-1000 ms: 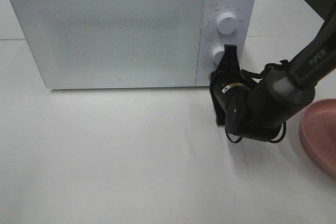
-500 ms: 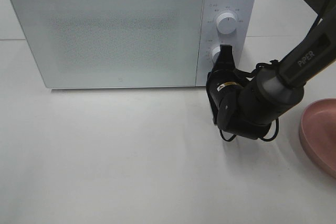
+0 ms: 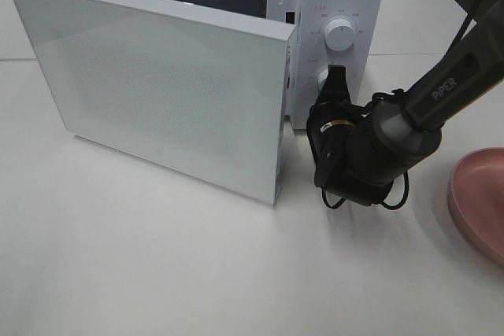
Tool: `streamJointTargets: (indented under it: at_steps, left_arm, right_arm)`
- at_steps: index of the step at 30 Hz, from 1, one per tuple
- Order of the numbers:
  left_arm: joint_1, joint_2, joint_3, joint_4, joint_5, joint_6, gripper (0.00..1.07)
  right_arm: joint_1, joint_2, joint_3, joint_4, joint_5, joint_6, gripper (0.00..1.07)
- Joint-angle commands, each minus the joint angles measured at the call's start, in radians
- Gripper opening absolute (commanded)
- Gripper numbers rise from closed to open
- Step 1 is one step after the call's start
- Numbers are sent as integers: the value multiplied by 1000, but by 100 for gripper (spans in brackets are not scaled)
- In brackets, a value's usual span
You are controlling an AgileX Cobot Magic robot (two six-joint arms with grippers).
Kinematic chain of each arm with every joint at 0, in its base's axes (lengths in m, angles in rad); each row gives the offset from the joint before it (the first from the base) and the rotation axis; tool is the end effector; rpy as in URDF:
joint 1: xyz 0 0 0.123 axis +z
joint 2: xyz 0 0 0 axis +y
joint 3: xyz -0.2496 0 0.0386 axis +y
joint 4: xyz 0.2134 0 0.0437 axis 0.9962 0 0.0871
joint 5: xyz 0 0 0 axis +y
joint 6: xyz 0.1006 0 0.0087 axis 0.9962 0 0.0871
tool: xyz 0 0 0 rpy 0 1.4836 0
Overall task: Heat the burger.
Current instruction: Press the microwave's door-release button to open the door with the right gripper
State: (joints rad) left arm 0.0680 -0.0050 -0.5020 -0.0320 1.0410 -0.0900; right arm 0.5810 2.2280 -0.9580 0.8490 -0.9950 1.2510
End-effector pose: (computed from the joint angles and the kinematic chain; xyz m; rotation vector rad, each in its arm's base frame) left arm 0.0067 -0.0023 0.2585 -0.1580 2.0114 -0.0521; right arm 0.3363 0.1448 0.0763 1.4874 1.3187 0.9536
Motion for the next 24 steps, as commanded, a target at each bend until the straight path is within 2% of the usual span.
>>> streamJointTargets:
  at_steps: [1, 17, 24]
  left_arm:
    - [4, -22, 3, -4, -9, -1, 98]
    - [4, -22, 3, -4, -9, -1, 98]
    - [4, -22, 3, -4, -9, -1, 98]
  right_arm:
    - [-40, 32, -72, -123, -36, -1, 0]
    - [-37, -37, -14, -143, 13, -8, 0]
    - [-32, -104, 59, -143, 106, -37, 0]
